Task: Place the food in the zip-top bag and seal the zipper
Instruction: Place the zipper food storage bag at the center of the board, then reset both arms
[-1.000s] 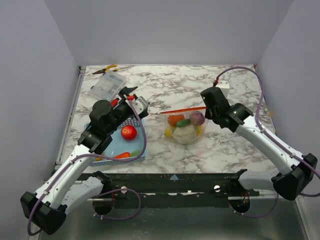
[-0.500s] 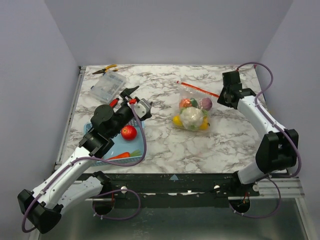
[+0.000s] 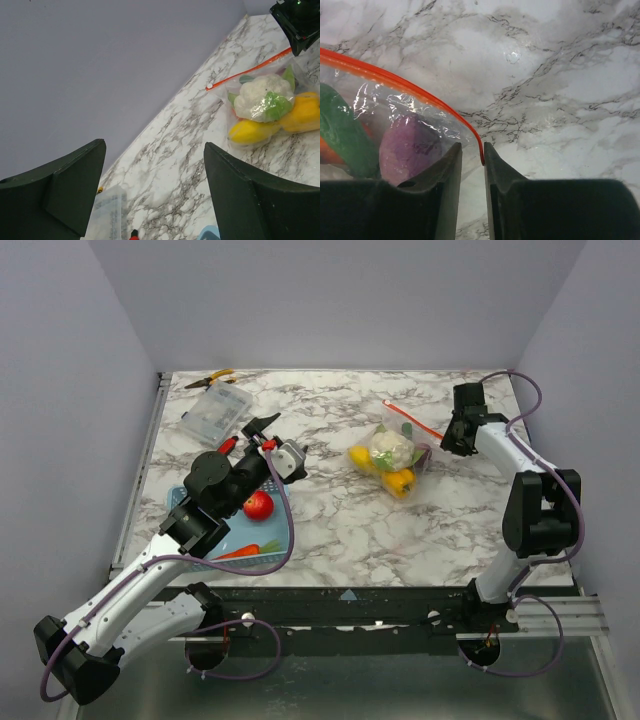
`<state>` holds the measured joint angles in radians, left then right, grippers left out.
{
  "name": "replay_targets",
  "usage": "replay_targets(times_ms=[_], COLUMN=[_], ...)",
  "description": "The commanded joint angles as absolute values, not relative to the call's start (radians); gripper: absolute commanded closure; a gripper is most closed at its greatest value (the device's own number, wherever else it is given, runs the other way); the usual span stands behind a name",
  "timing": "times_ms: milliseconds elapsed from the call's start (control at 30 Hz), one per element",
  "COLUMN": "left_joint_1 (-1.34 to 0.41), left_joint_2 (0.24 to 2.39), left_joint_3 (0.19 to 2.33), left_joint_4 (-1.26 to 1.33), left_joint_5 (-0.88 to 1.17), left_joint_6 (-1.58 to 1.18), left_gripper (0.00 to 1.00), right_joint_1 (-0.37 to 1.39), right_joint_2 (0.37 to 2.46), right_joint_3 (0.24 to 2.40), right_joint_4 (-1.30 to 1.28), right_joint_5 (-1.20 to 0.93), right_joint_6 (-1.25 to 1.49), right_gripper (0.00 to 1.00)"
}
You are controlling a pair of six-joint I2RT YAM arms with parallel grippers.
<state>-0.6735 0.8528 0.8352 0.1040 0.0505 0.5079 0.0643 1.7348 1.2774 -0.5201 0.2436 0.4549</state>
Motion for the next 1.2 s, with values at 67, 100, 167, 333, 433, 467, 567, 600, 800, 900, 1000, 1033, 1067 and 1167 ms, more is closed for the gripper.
replay_targets(times_ms=[67, 100, 167, 333, 433, 467, 567, 600, 800, 900, 1000, 1033, 1067, 1167], left_joint_1=[-0.685, -0.684, -0.684, -0.684, -0.684, -0.684, -0.684, -0.684, -0.683, -0.683, -0.683, -0.683, -0.683, -0.683], left_joint_2=[0.842, 0.844, 0.844, 0.816, 0.786, 0.777, 0.737, 0.724, 0.607, 0.552, 0.505, 0.495, 0.483, 0.462], left_joint_3=[0.858, 0.862, 0.871, 0.889, 0.928, 0.950, 1.018, 1.035, 1.075, 1.093, 1.106, 1.110, 1.114, 1.136], left_joint_4=[0.104, 0.102, 0.102, 0.132, 0.138, 0.118, 0.036, 0.013, -0.103, -0.158, -0.201, -0.210, -0.221, -0.265], left_joint_5=[0.008, 0.008, -0.023, -0.066, -0.112, -0.125, -0.144, -0.145, -0.126, -0.121, -0.137, -0.140, -0.139, -0.147], left_joint_6=[0.476, 0.464, 0.440, 0.340, 0.234, 0.194, 0.113, 0.085, 0.005, -0.021, -0.027, -0.028, -0.026, -0.021], left_gripper=[0.01, 0.01, 0.01, 0.01, 0.01, 0.01, 0.01, 0.01, 0.01, 0.01, 0.01, 0.01, 0.01, 0.01], right_joint_1=[0.064, 0.066, 0.068, 0.106, 0.110, 0.110, 0.110, 0.110, 0.110, 0.110, 0.110, 0.110, 0.110, 0.110], right_joint_2=[1.640, 1.615, 1.563, 1.392, 1.261, 1.213, 1.066, 1.018, 0.788, 0.725, 0.677, 0.662, 0.644, 0.595], right_joint_3=[1.305, 1.302, 1.294, 1.248, 1.221, 1.214, 1.197, 1.193, 1.231, 1.262, 1.295, 1.303, 1.307, 1.311], right_joint_4=[-0.536, -0.544, -0.565, -0.605, -0.616, -0.620, -0.618, -0.608, -0.596, -0.626, -0.651, -0.653, -0.651, -0.640], right_joint_5=[0.170, 0.158, 0.137, 0.108, 0.020, 0.008, -0.032, -0.035, -0.004, 0.065, 0.095, 0.101, 0.104, 0.122], right_joint_6=[0.406, 0.400, 0.388, 0.350, 0.323, 0.318, 0.307, 0.307, 0.333, 0.357, 0.357, 0.357, 0.358, 0.367], right_gripper=[0.58, 0.54, 0.48, 0.29, 0.24, 0.21, 0.14, 0.12, 0.05, 0.03, 0.02, 0.01, 0.01, 0.00])
